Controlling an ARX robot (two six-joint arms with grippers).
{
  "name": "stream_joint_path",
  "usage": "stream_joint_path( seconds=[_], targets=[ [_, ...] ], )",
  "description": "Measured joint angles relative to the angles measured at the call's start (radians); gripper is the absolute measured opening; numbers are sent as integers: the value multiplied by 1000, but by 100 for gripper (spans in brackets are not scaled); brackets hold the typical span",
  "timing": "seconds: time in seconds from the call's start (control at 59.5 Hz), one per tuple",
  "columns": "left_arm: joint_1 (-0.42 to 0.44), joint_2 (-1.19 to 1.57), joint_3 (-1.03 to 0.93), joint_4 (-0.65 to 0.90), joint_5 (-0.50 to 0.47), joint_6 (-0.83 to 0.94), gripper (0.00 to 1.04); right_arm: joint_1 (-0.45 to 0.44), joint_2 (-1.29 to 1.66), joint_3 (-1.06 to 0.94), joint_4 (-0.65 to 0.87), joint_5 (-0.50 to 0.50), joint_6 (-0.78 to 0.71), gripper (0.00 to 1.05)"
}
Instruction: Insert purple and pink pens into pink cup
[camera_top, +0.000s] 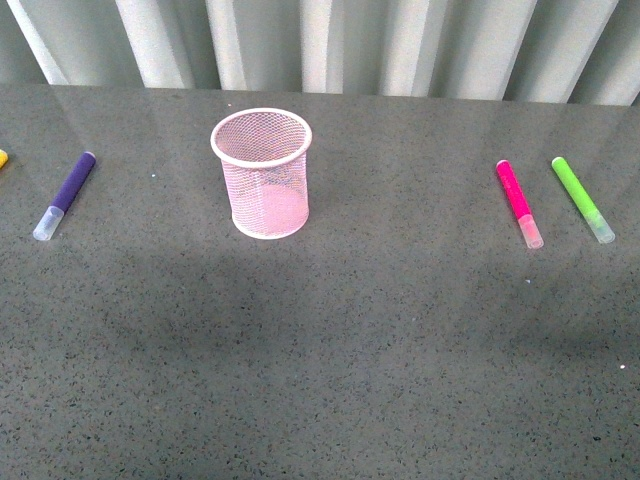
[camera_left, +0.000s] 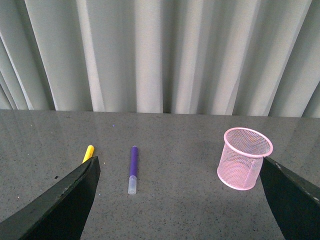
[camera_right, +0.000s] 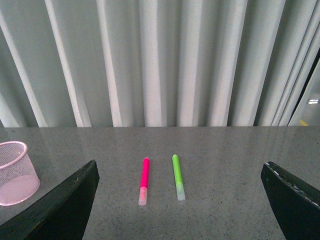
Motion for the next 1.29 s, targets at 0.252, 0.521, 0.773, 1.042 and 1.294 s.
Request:
stream_joint_path(
  seconds=[0.252,0.521,0.773,1.042,1.294],
  targets=[
    [0,0,0,0,0,0,98,0,0,0,0,0,0,98],
    [0,0,0,0,0,0,98,0,0,0,0,0,0,98],
    [0,0,0,0,0,0,98,0,0,0,0,0,0,98],
    [0,0,0,0,-1,0,98,0,0,0,0,0,0,98],
    [-77,353,113,-203,-140,-269,98,0,0,0,0,0,0,98]
  ],
)
